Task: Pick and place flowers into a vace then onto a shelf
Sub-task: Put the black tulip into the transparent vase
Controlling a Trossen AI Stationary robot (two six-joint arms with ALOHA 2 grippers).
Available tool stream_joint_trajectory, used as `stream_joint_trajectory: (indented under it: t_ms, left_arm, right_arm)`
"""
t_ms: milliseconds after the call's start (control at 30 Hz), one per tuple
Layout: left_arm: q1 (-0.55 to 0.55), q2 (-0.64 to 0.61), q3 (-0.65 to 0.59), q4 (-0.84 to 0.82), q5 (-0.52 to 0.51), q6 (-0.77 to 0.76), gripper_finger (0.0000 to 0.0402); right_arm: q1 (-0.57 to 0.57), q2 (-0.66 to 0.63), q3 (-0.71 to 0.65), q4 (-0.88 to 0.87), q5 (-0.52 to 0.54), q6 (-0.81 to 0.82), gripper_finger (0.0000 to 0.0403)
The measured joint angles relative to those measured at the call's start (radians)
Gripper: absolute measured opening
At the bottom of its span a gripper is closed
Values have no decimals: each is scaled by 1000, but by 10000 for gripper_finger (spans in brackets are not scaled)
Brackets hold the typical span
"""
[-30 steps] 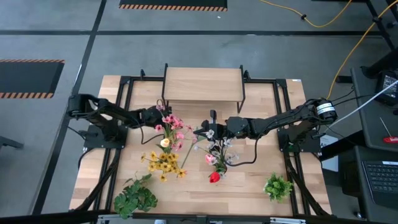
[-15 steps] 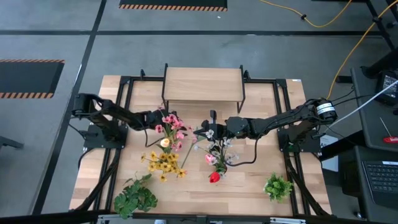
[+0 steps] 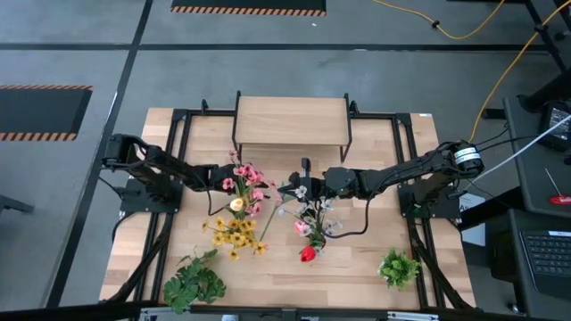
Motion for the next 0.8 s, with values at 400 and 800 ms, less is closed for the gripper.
stream_joint_trajectory:
  t_ms: [400,800]
  left_arm:
    - [-70,14,2,9,-118,-8,196]
    - [-51,182,141,4,19,74,196]
  right_arm:
    - [0,0,0,1,0,0,5]
    - [0,0,0,-7,0,2,5]
